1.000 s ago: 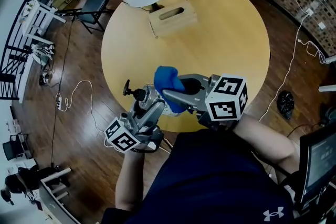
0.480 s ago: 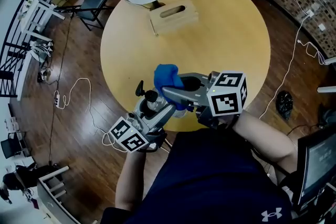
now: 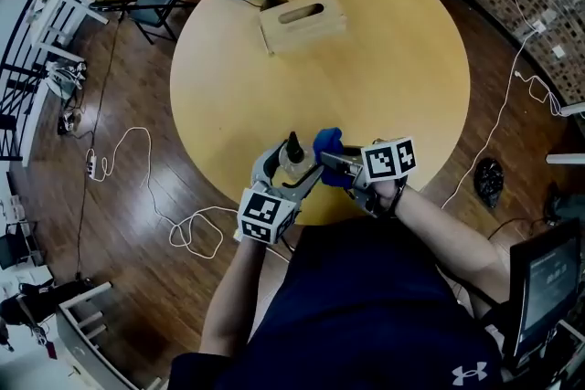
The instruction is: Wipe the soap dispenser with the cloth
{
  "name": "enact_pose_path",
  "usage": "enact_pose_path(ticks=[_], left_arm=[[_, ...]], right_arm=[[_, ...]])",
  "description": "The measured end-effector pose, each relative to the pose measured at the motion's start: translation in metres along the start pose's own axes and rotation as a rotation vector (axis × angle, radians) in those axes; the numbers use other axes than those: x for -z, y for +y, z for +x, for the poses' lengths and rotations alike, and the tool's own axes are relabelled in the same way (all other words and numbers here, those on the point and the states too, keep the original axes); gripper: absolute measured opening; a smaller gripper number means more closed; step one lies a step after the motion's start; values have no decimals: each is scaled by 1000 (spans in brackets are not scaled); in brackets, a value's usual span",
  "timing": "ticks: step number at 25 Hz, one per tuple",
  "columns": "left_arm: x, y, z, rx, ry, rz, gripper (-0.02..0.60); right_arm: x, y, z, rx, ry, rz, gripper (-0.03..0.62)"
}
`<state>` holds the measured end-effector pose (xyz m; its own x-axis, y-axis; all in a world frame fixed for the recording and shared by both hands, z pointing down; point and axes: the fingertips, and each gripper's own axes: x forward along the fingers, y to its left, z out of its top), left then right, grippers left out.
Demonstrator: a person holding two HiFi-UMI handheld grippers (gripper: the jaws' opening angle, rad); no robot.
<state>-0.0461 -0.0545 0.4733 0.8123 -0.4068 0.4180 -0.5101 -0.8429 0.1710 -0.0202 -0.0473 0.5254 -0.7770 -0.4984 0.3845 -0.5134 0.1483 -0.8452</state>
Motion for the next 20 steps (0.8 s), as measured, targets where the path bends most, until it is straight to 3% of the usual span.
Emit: enact_pose_path(ticks=[5,9,16,18,20], left_arm=[[60,5,32,-3,175,116,360],[80,-3,39,18,218,173,360],[103,-4,25,-15,274,196,362],[95,-6,16,-33,263,135,362],[72,-1,-1,-84,205,-29,368]], right_arm=[[6,-43,-10,127,-12,17,94],[8,-52,-19,152,-21,7,94],[15,-57,-19,150,-2,-4,94],[20,-53,-16,139,15,-20,94],[24,-47,-11,135,34,-47,94]])
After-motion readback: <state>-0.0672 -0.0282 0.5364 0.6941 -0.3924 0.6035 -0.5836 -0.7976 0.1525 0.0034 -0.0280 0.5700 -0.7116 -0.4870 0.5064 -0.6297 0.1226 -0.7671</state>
